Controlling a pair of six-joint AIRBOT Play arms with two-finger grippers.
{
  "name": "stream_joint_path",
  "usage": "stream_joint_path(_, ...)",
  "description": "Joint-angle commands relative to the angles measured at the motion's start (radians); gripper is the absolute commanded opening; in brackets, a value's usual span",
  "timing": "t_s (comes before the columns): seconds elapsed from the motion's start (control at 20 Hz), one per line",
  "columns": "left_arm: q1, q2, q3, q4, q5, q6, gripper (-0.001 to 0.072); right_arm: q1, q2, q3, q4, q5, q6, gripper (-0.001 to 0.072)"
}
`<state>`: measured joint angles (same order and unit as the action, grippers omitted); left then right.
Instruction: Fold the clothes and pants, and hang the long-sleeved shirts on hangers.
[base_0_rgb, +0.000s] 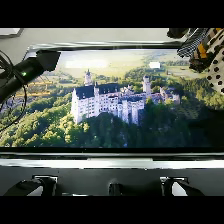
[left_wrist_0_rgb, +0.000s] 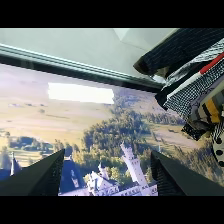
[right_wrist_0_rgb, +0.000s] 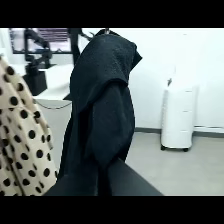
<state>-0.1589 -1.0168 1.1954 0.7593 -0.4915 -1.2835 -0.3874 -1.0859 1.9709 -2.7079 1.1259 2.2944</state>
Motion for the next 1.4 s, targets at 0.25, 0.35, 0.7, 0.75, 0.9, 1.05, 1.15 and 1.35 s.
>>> stream_joint_path(0.25,-0.001,-0.004,0.000,0.000,0.000,0.000,0.0611,-0.255,-0.018,0.014,0.087,-0.180,0.049,0.0017)
stream_joint_path(0.35,-0.001,-0.004,0.000,0.000,0.000,0.000,0.0610,-0.319,-0.028,0.014,0.113,-0.178,0.051,0.0017)
stream_joint_path(0.7,-0.001,-0.003,0.000,0.000,0.000,0.000,0.0611,-0.413,-0.028,0.014,0.360,-0.098,-0.036,0.0165)
stream_joint_path(0.75,-0.001,-0.003,0.000,0.000,0.000,0.000,0.0611,-0.413,-0.023,0.014,0.366,-0.080,-0.036,0.0270)
stream_joint_path(0.9,0.000,-0.003,0.000,0.000,0.000,0.000,0.0611,-0.413,0.031,0.014,0.370,-0.043,-0.037,0.0550)
stream_joint_path(1.05,0.000,-0.003,0.000,0.001,-0.001,0.000,0.0613,-0.413,0.151,0.014,0.374,-0.130,-0.038,0.0559)
stream_joint_path(1.15,0.000,-0.003,0.000,0.045,-0.033,0.000,0.0613,-0.413,0.217,0.014,0.466,-0.246,-0.005,0.0562)
stream_joint_path(1.35,0.000,-0.008,-0.001,0.205,-0.217,-0.023,0.0612,-0.413,0.200,0.013,1.244,-0.329,-0.339,0.0589)
